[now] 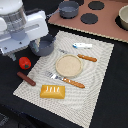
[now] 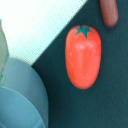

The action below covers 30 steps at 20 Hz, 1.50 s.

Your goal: Interact with the objects in diverse but meaningful ways.

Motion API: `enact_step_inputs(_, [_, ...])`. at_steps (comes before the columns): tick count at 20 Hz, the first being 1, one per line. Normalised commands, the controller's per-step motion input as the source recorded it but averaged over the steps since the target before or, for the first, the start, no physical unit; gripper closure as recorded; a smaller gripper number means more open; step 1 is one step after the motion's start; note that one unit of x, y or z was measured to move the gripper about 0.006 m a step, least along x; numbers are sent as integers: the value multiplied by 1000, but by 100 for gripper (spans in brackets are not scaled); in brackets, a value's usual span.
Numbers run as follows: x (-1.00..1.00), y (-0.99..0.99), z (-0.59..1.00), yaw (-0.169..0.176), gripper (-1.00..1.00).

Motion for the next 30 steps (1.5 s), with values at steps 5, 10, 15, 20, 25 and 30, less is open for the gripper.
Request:
enact_step_inputs(5, [1000, -271, 701, 0, -100])
enact_step_inputs(10, [996, -271, 626, 0, -100])
enact_step_inputs(15, [923, -301, 321, 0, -100])
enact_step_inputs(20, [887, -377, 153, 0, -100])
enact_step_inputs(25, [852, -446, 5, 0, -100])
enact_step_inputs(30, [611, -397, 0, 50, -100])
